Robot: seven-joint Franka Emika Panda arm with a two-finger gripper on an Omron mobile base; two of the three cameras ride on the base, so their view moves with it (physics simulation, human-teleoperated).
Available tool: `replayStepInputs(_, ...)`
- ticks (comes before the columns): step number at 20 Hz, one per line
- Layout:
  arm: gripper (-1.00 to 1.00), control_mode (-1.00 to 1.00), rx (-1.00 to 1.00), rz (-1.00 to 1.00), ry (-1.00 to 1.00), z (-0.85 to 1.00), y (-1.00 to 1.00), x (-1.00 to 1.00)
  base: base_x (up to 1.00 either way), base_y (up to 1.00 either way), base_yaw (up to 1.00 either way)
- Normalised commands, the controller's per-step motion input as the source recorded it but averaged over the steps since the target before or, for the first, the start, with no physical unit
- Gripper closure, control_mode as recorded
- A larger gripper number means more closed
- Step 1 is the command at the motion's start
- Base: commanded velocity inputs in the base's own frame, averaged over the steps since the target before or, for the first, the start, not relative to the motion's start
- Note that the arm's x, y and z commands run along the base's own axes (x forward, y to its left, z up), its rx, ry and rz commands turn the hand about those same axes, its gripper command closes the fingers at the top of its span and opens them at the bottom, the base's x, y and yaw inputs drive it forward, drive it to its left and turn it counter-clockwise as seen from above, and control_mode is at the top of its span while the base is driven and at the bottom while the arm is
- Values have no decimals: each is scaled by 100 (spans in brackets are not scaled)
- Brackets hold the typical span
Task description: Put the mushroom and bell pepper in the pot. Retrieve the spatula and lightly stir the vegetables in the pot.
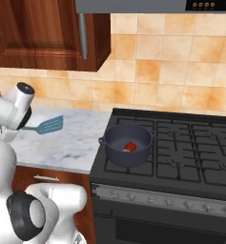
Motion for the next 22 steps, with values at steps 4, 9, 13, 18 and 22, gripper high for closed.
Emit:
replayStepInputs(4,100,-100,24,-1,34,65,-47,-3,0,0,0)
replayStepInputs(9,100,-100,24,0,6,63,-54,-11,0,0,0)
replayStepInputs(13,100,-100,15,0,13,67,-62,-4,0,0,0)
replayStepInputs(18,100,-100,31,-5,26,59,-63,-2,0,0,0)
replayStepInputs(22,100,-100,45,0,0,40,-80,0,0,0,0)
